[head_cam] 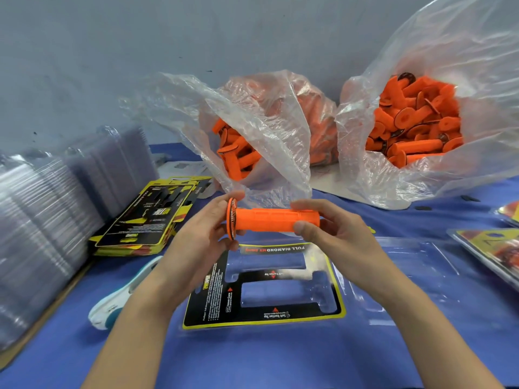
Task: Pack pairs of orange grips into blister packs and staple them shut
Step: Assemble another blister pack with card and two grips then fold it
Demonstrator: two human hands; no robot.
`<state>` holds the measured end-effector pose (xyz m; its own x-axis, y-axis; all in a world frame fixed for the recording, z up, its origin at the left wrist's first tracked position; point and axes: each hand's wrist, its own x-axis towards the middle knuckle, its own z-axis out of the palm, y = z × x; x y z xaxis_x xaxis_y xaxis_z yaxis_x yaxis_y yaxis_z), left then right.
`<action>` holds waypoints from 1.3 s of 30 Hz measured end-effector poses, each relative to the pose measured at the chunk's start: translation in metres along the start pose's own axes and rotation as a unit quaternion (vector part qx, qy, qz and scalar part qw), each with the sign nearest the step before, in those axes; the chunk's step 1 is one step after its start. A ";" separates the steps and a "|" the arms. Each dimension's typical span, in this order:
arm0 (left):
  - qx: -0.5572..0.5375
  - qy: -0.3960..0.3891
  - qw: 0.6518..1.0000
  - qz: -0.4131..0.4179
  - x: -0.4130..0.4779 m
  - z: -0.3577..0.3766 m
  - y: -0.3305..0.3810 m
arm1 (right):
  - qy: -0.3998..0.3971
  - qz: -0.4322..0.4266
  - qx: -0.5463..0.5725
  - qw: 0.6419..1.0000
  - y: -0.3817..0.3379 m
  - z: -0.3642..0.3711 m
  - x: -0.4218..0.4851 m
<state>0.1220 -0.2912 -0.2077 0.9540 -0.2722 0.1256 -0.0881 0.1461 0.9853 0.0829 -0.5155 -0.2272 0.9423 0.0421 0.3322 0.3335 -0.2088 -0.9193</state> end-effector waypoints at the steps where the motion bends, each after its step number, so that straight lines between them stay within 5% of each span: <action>1: -0.001 -0.003 1.000 -0.002 -0.001 -0.001 -0.001 | 0.002 0.002 -0.001 1.000 0.000 0.000 -0.001; 14: 0.198 -0.025 0.977 0.074 -0.012 -0.012 -0.003 | 0.011 0.022 0.002 1.000 -0.005 -0.002 -0.005; 24: 0.230 -0.009 0.972 0.045 -0.012 -0.016 -0.006 | 0.027 0.044 0.024 0.998 -0.005 0.001 -0.006; 34: 0.231 0.029 0.972 -0.017 -0.008 -0.017 -0.015 | -0.008 0.057 -0.081 0.995 0.009 0.007 -0.007; 39: 0.293 -0.039 0.955 -0.011 -0.011 -0.027 -0.015 | -0.005 0.051 -0.116 0.992 0.016 0.005 -0.007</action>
<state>0.1210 -0.2645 -0.2273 0.9351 -0.3427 0.0900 -0.2355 -0.4116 0.8804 0.0816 -0.5141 -0.2449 0.9715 0.0184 0.2364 0.2210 -0.4319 -0.8744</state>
